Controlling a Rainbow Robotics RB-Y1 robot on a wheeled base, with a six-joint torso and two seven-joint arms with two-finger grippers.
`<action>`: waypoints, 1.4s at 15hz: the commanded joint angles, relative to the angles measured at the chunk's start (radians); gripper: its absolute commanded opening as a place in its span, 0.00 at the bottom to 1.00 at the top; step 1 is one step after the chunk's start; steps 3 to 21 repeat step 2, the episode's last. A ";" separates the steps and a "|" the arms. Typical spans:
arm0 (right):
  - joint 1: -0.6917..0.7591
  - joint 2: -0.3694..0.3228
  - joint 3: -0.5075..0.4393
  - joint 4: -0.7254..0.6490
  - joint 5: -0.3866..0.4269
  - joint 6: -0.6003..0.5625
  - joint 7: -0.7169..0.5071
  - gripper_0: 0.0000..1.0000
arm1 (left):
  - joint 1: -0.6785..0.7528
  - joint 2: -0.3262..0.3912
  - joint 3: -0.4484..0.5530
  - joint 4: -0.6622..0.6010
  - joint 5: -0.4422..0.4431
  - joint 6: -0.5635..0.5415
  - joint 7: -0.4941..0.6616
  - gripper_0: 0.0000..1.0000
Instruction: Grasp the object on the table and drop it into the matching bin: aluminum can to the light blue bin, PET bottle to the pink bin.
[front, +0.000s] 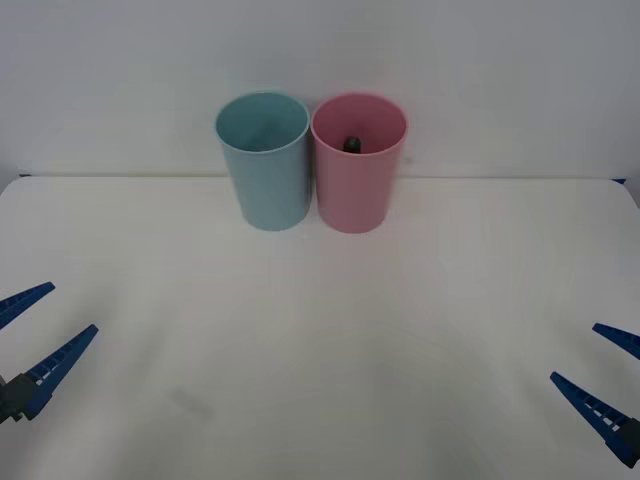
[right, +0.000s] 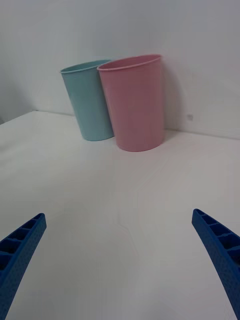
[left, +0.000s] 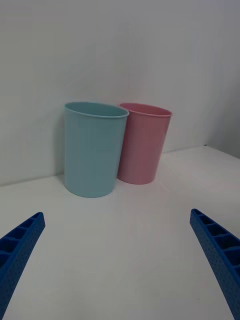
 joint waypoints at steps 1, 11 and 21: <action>0.000 0.000 0.000 0.000 0.000 0.000 0.000 1.00 | 0.000 0.000 0.000 0.000 0.000 0.000 0.000 1.00; 0.000 0.000 0.000 0.000 0.000 0.000 0.000 1.00 | 0.000 0.000 0.000 0.000 0.000 0.000 0.000 1.00; 0.000 0.000 0.000 0.000 0.000 0.000 0.000 1.00 | 0.000 0.000 0.000 0.000 0.000 0.000 0.000 1.00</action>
